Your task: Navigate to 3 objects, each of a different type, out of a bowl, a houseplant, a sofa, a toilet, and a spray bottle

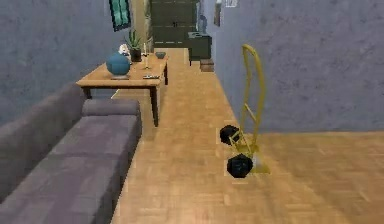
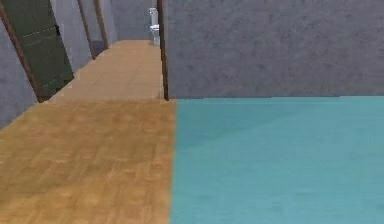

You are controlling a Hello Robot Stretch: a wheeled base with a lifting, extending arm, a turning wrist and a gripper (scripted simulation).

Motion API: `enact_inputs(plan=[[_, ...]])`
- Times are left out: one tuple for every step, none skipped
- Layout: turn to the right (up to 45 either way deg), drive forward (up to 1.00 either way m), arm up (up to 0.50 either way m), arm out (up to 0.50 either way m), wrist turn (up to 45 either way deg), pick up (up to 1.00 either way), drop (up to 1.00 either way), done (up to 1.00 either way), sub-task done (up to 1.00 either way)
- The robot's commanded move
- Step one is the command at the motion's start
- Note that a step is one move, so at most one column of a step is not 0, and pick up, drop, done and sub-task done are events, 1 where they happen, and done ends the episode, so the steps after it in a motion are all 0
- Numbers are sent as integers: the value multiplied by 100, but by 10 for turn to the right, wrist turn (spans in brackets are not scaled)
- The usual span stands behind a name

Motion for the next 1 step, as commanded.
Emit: enact_inputs(plan=[[0,5,0,0,0,0,0,0,0]])
